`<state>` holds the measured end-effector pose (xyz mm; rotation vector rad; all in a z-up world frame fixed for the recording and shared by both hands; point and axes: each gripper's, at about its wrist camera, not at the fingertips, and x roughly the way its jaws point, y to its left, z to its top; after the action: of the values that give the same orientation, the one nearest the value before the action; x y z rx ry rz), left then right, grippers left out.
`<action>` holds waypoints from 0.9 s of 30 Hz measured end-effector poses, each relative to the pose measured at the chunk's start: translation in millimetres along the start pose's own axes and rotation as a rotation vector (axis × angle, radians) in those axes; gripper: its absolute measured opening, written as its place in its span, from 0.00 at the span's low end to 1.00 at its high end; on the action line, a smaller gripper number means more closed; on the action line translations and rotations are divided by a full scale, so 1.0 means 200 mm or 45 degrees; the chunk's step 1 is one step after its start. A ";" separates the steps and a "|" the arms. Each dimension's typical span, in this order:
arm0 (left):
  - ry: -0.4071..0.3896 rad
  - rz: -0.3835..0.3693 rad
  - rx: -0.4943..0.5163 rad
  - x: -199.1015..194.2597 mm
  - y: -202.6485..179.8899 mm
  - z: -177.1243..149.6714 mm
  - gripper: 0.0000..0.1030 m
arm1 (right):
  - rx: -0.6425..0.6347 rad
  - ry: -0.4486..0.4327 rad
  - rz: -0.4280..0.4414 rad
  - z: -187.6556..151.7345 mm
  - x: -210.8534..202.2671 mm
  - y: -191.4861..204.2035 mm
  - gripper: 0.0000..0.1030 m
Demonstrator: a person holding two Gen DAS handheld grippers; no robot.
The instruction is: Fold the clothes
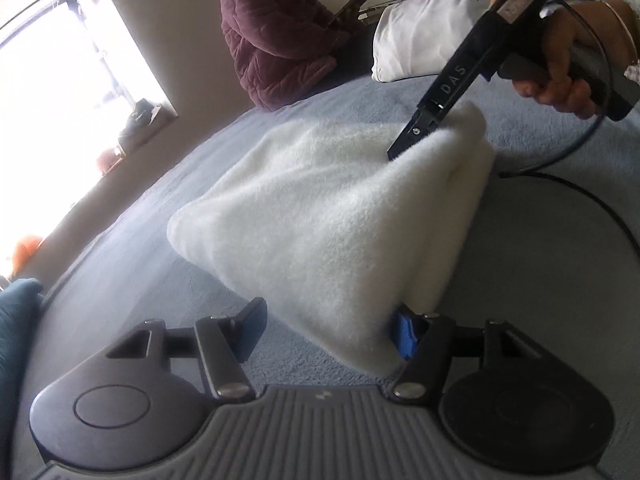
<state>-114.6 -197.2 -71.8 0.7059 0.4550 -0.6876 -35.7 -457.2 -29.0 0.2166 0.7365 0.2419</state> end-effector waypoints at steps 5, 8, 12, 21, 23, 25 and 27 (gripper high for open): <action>0.003 0.007 0.007 0.00 -0.02 0.01 0.62 | -0.322 0.012 -0.096 0.12 -0.11 0.18 0.37; 0.008 0.006 0.007 0.00 -0.02 0.01 0.61 | -0.461 -0.088 -0.034 0.20 -0.20 0.32 0.37; 0.007 -0.002 0.028 0.00 -0.03 -0.01 0.61 | -0.674 -0.080 0.071 0.15 -0.19 0.52 0.35; 0.046 -0.287 -0.029 -0.18 0.15 -0.05 0.62 | -0.701 0.178 -0.031 -0.10 -0.01 0.40 0.33; 0.072 -0.318 -0.119 -0.24 0.25 -0.05 0.64 | -0.683 0.184 -0.028 -0.10 -0.01 0.40 0.33; 0.062 -0.287 -0.263 -0.25 0.34 -0.05 0.68 | -0.678 0.202 -0.038 -0.09 0.00 0.43 0.34; 0.046 -0.283 -0.416 -0.21 0.38 -0.03 0.71 | -0.698 0.220 -0.057 -0.08 0.01 0.46 0.34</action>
<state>-91.4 -133.5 -18.4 0.3626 0.6686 -0.7869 -58.2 -367.6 -16.4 -0.3449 0.8172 0.4133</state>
